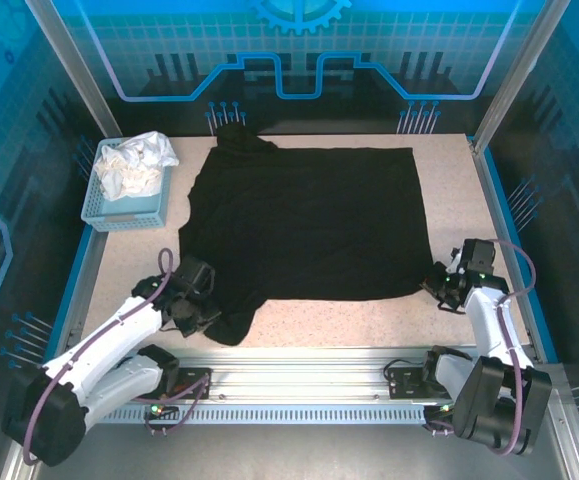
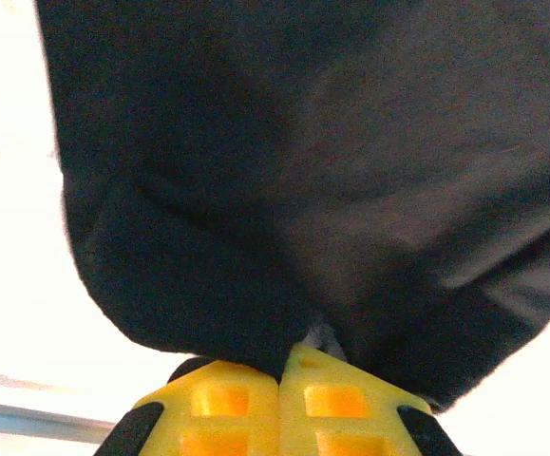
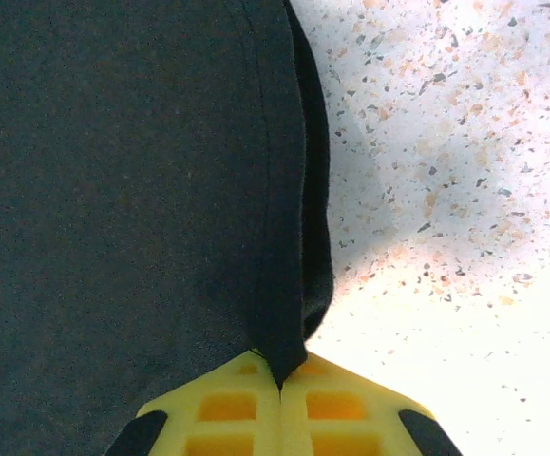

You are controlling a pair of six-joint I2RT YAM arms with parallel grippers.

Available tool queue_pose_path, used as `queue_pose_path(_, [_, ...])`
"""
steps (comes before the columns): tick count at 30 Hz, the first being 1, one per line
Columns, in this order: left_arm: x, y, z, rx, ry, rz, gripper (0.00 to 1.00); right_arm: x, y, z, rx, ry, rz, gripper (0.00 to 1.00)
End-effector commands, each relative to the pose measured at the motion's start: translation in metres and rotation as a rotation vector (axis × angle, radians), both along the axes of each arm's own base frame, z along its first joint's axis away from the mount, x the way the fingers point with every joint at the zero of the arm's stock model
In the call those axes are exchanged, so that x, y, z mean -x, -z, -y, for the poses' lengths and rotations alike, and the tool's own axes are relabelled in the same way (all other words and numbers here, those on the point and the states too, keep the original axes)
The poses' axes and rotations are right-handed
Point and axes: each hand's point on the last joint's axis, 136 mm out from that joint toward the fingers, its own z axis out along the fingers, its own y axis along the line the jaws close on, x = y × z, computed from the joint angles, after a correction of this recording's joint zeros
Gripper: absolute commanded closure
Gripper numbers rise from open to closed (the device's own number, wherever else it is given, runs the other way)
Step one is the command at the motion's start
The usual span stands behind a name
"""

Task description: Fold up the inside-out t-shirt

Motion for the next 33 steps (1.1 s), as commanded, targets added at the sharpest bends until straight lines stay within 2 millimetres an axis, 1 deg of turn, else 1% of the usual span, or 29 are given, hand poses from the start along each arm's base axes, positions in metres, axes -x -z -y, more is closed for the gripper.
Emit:
queue_pose_path(1, [-0.017, -0.025, 0.005, 0.059, 0.044, 0.072, 1.00, -0.006, -0.012, 0.004, -0.001, 0.009, 0.025, 1.00])
queue_pose_path(7, [-0.044, -0.061, -0.004, 0.098, 0.031, 0.175, 1.00, -0.023, -0.033, 0.006, 0.016, -0.041, 0.065, 1.00])
queue_pose_path(12, [-0.072, -0.088, -0.016, 0.104, 0.019, 0.272, 1.00, -0.044, -0.046, 0.008, 0.004, -0.060, 0.102, 1.00])
queue_pose_path(18, [-0.111, -0.100, -0.023, 0.136, 0.005, 0.350, 1.00, -0.072, -0.051, 0.008, -0.051, -0.051, 0.139, 1.00])
queue_pose_path(25, [-0.152, -0.113, -0.031, 0.166, -0.035, 0.440, 1.00, -0.090, -0.040, 0.012, -0.059, -0.052, 0.113, 0.99])
queue_pose_path(29, [-0.176, -0.123, -0.038, 0.177, -0.075, 0.490, 1.00, -0.103, -0.038, 0.015, -0.054, -0.047, 0.113, 0.99])
queue_pose_path(32, [-0.196, -0.131, -0.040, 0.186, -0.099, 0.522, 1.00, -0.114, -0.036, 0.015, -0.061, -0.050, 0.111, 0.98])
queue_pose_path(33, [-0.202, -0.132, -0.041, 0.192, -0.108, 0.528, 1.00, -0.115, -0.032, 0.012, -0.071, -0.053, 0.101, 0.98])
